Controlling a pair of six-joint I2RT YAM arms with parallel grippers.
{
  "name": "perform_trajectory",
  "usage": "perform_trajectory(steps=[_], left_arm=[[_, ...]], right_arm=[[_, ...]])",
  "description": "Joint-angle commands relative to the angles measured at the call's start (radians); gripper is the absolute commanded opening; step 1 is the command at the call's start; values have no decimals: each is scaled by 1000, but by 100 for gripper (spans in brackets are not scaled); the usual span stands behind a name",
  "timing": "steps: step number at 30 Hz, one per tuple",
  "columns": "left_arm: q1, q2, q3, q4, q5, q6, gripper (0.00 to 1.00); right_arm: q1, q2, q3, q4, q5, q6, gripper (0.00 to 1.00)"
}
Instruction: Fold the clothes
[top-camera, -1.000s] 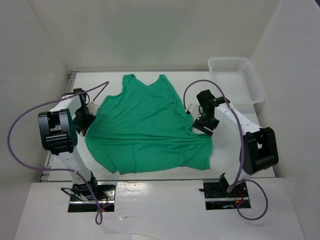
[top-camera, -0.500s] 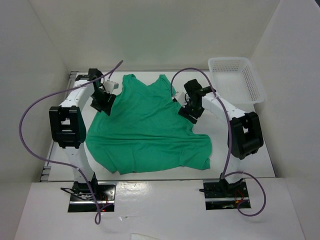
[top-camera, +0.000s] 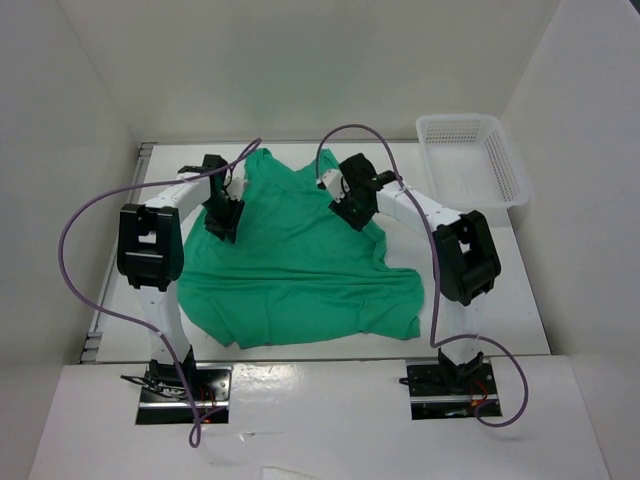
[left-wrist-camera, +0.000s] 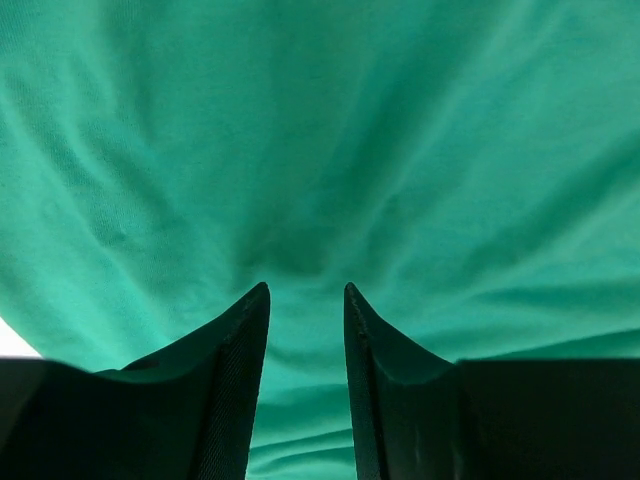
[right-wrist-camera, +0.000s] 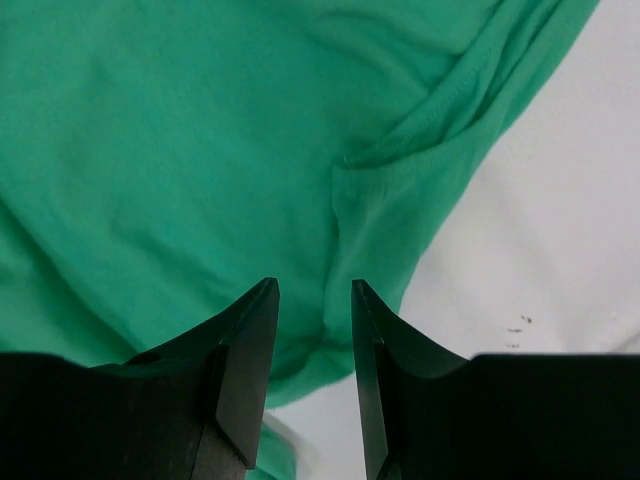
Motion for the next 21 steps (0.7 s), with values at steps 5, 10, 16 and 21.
perform_trajectory(steps=[5,10,16,21], left_arm=[[5,33,-11,37,-31,-31,43],[5,33,-11,37,-31,-31,43],[5,33,-11,37,-22,-31,43],[5,33,-11,37,-13,-22,43]], right_arm=[[23,85,52,67,30,34,43],[23,117,52,76,50,14,43],[23,137,81,76,50,14,43],[23,170,101,86,59,14,43]])
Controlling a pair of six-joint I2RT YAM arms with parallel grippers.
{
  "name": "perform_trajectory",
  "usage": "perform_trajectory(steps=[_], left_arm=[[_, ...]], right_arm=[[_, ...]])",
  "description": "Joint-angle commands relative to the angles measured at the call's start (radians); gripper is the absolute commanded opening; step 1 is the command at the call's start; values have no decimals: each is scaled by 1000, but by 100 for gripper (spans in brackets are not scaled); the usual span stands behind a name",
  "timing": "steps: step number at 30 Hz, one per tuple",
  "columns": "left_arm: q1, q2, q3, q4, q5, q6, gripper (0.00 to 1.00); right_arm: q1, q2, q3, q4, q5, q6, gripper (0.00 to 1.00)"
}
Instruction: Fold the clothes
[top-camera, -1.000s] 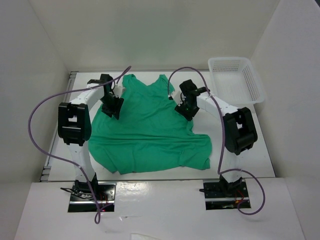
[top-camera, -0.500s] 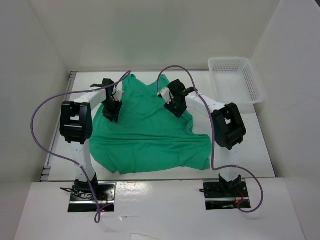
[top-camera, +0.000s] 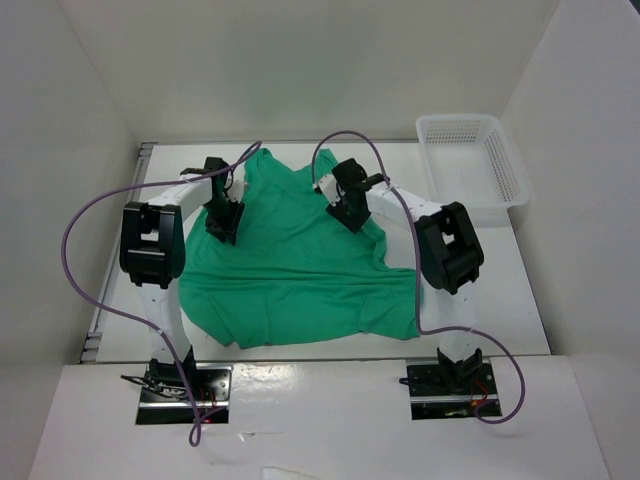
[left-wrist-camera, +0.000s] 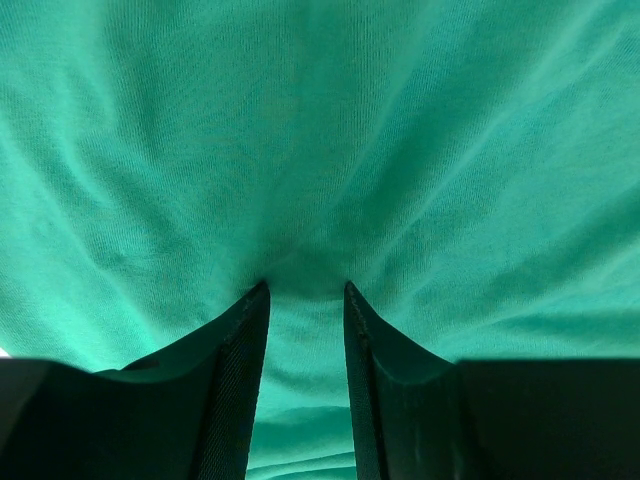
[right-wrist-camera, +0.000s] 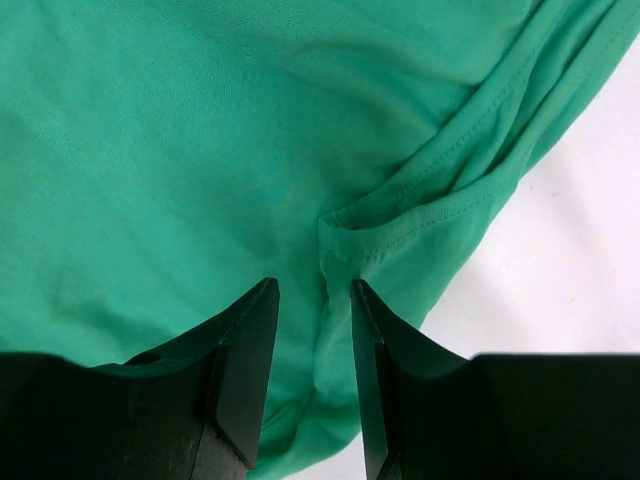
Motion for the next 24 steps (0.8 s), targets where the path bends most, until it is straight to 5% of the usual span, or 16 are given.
perform_trajectory(steps=[1,9,12,19,24], left_arm=[[4,-2,-1,7,14,0,43],[4,7,-1,7,33,0,43],[4,7,-1,7,34,9,43],[4,7,-1,7,43,9,43],[4,7,-1,7,43,9,43]], right_arm=[[8,20,41,38,13,1,43],[8,39,41,38,13,-8,43],[-1,39,41,56,13,-8,36],[-21,39,41,67,13,-8,1],[-53,14,30,76,22,-8,0]])
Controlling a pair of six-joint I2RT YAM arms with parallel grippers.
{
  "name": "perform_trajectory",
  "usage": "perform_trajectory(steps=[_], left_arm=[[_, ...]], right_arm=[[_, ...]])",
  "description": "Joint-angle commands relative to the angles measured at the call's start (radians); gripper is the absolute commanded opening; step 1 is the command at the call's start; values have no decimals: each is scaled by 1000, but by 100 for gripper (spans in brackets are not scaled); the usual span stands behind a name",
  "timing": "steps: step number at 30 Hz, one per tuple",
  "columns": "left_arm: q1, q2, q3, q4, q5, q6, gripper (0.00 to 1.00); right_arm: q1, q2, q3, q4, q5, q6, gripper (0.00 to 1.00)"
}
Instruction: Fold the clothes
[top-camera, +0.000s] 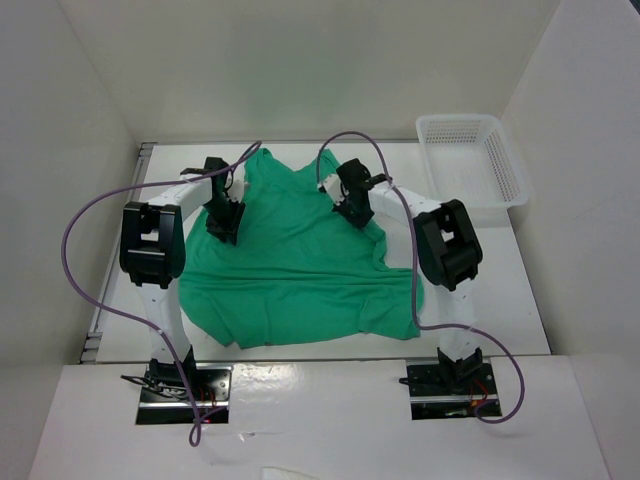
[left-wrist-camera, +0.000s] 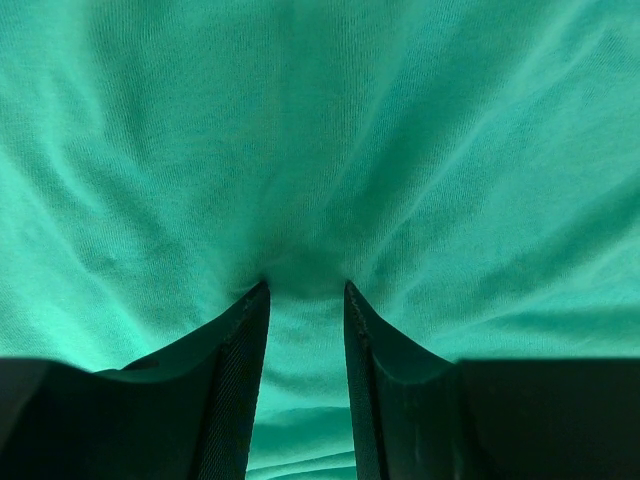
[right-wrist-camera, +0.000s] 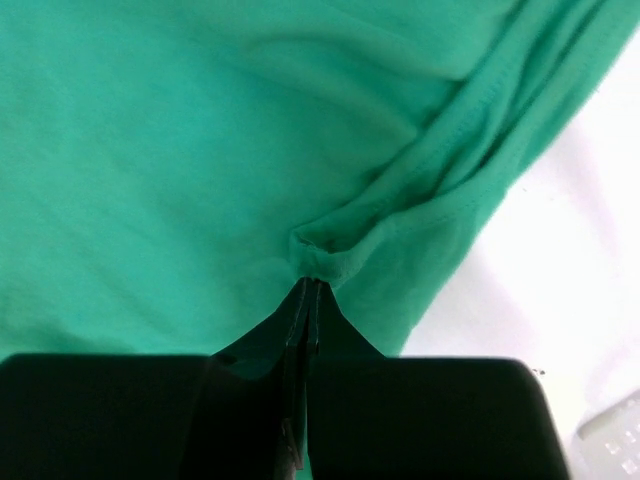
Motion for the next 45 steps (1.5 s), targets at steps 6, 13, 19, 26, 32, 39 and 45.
perform_trajectory(steps=[6,13,19,26,32,39,45], left_arm=[[4,7,-1,7,34,8,43],[4,7,-1,-2,52,8,43],[4,7,-1,-2,52,17,43],[4,7,-1,-11,62,17,43],[4,7,-1,-11,71,17,42],[4,16,-1,-11,71,17,42],[4,16,-1,-20,71,17,40]], right_arm=[[-125,-110,20,58,15,4,0],[-241,-152,20,68,26,22,0],[-275,-132,0,96,70,40,0],[-294,-55,20,144,158,51,0],[-324,-14,58,162,210,60,0],[-383,-23,58,171,233,70,0],[-383,-32,34,196,254,70,26]])
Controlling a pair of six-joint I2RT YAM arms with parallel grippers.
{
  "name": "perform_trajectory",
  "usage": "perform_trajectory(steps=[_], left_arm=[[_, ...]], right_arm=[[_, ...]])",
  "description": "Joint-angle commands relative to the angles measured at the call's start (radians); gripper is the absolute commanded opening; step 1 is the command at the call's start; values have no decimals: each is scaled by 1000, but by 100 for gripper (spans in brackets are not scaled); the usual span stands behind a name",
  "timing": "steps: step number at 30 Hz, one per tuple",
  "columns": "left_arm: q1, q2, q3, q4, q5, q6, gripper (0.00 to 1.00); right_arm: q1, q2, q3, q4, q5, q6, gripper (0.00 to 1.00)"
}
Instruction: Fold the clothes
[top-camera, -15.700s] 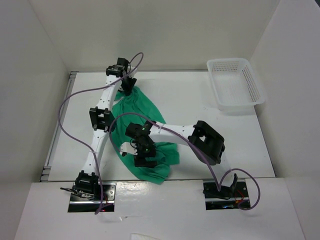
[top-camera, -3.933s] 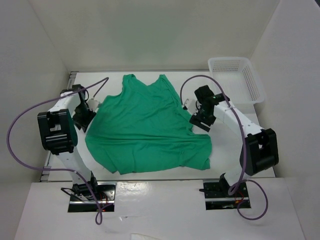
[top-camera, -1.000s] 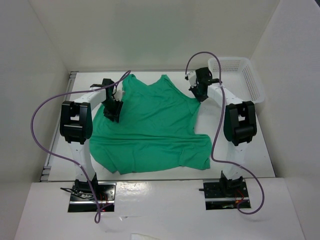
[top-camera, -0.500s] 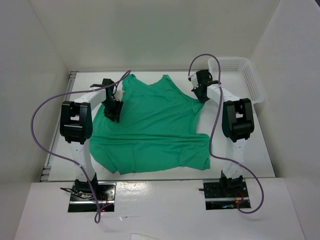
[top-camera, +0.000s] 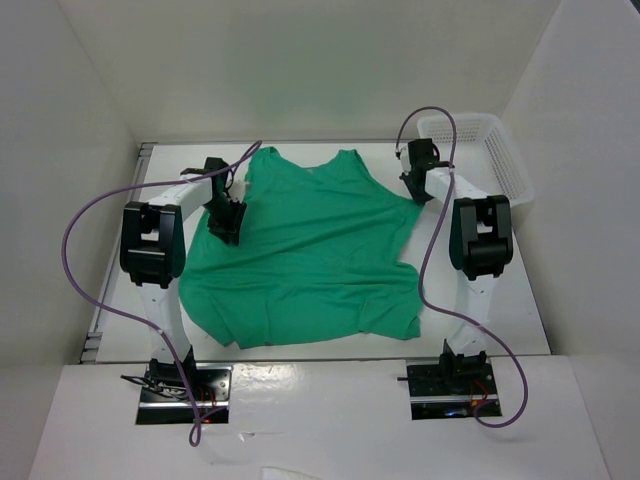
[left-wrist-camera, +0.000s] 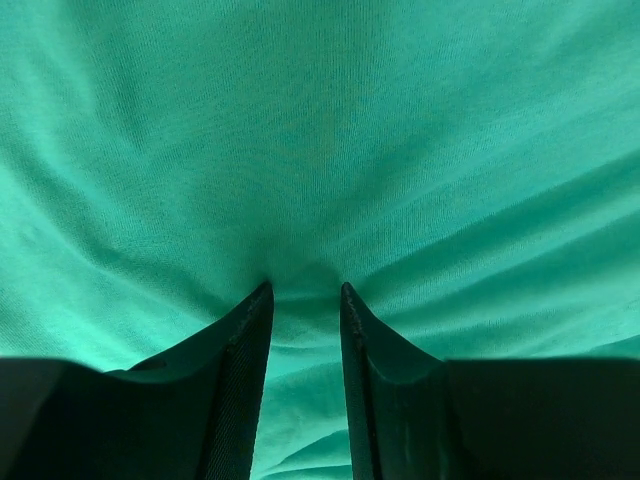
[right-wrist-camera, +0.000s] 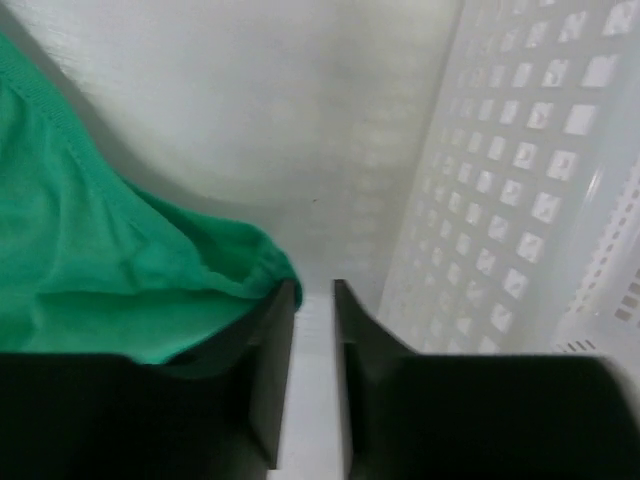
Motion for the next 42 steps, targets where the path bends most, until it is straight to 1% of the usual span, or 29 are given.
perform_trajectory(steps=[1,2,3,4,6,7,9,10,12,13,18,19,20,22,24,25,26,27,28,29,32,33,35,38,42], left_arm=[[4,12,-1,-18,25,15,40],[4,12,-1,-18,25,15,40],[4,12,9,-38,25,25,40],[4,-3,30,-47,25,26,40],[4,-56,42,-47,10,26,40],[4,-75,59,-47,-2,26,40],[14,-100,79,-47,-3,36,40],[14,-112,102,-47,-3,45,40],[25,-112,125,-36,-12,55,40],[39,-112,136,-26,-3,55,40],[71,-92,136,88,-13,85,40],[80,-92,136,106,-13,94,40],[89,-63,136,120,-13,95,38],[99,-17,154,152,-13,124,36],[108,6,165,171,-22,150,33],[123,15,165,171,0,165,33],[135,28,176,182,10,174,34],[136,28,176,191,10,174,37],[148,28,187,191,10,188,43],[157,37,187,191,19,200,52],[168,61,254,179,40,213,61],[168,71,278,179,40,213,64],[180,71,294,179,54,213,67],[202,81,318,188,86,213,67],[202,155,363,137,120,213,67]], right_arm=[[-5,-36,28,63,43,12,34],[-5,-45,28,63,43,12,39],[6,-55,28,63,34,24,48],[6,-79,19,63,14,24,60],[44,-105,19,40,-9,34,63],[58,-134,9,40,-22,34,67],[102,-165,9,13,-39,44,69],[118,-195,9,3,-62,44,71],[156,-226,-1,-9,-90,64,71],[166,-254,-1,-29,-131,64,72],[187,-294,-1,-113,-231,103,72],[196,-294,-11,-153,-231,113,72],[210,-306,-11,-176,-231,113,72],[244,-353,-38,-231,-231,124,72],[267,-395,-105,-241,-231,156,72],[290,-418,-132,-256,-231,168,72],[290,-464,-182,-256,-254,169,72],[304,-487,-207,-267,-271,181,72],[304,-508,-230,-267,-286,196,72],[304,-528,-251,-267,-297,196,72],[304,-602,-337,-267,-352,210,72],[304,-634,-351,-267,-366,192,72],[304,-662,-400,-247,-386,167,72],[304,-681,-425,-238,-418,153,72],[304,-671,-434,-228,-428,153,72]])
